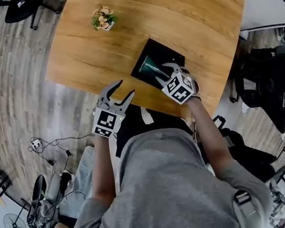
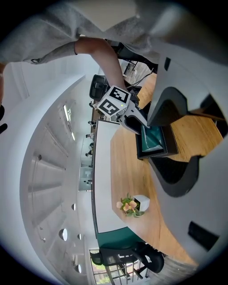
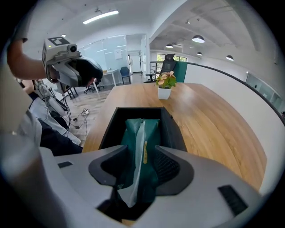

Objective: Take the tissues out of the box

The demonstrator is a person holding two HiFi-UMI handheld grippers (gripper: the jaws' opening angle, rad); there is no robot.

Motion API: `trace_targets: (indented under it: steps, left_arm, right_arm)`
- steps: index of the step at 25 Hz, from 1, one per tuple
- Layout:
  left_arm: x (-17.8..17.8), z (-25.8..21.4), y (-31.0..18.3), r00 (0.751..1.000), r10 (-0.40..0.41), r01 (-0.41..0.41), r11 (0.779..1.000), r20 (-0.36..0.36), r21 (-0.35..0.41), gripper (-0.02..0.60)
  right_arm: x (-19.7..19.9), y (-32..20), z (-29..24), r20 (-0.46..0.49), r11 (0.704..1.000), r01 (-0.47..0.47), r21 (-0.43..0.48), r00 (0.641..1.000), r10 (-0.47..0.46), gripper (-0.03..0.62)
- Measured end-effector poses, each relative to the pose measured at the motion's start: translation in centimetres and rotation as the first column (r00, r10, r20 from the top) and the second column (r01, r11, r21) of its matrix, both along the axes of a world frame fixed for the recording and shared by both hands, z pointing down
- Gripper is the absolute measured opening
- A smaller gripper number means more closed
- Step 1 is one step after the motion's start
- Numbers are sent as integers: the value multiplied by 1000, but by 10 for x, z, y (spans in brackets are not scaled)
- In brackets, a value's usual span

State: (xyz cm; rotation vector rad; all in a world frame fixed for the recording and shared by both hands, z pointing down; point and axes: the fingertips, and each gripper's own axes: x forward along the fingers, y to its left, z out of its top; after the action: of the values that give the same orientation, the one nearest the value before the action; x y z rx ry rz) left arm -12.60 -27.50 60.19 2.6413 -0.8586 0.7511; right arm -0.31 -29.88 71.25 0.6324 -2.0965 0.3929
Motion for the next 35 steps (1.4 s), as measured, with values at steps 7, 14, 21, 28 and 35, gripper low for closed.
trace_targets:
  steps: [7, 14, 21, 28, 35]
  left_arm:
    - [0, 0, -9, 1000, 14, -14, 1000, 10, 5, 229]
    - [-7, 0, -8, 1000, 6, -6, 1000, 9, 3, 227]
    - [-10, -1, -4, 1000, -13, 13, 1000, 13, 9, 218]
    - [-13, -9, -2, 999, -34, 34, 999, 12, 31, 215]
    - [-12, -20, 1, 999, -48, 48, 997, 4, 60, 209]
  right_arm:
    - [-4, 3, 9, -67, 999, 37, -13, 997, -37, 175]
    - [-8, 5, 13, -107, 998, 64, -5, 992, -65, 105]
    - [-6, 4, 10, -83, 999, 32, -20, 996, -33, 39]
    - [-7, 7, 7, -63, 999, 28, -35, 998, -31, 14]
    - [-7, 13, 2, -54, 998, 32, -50, 998, -34, 12]
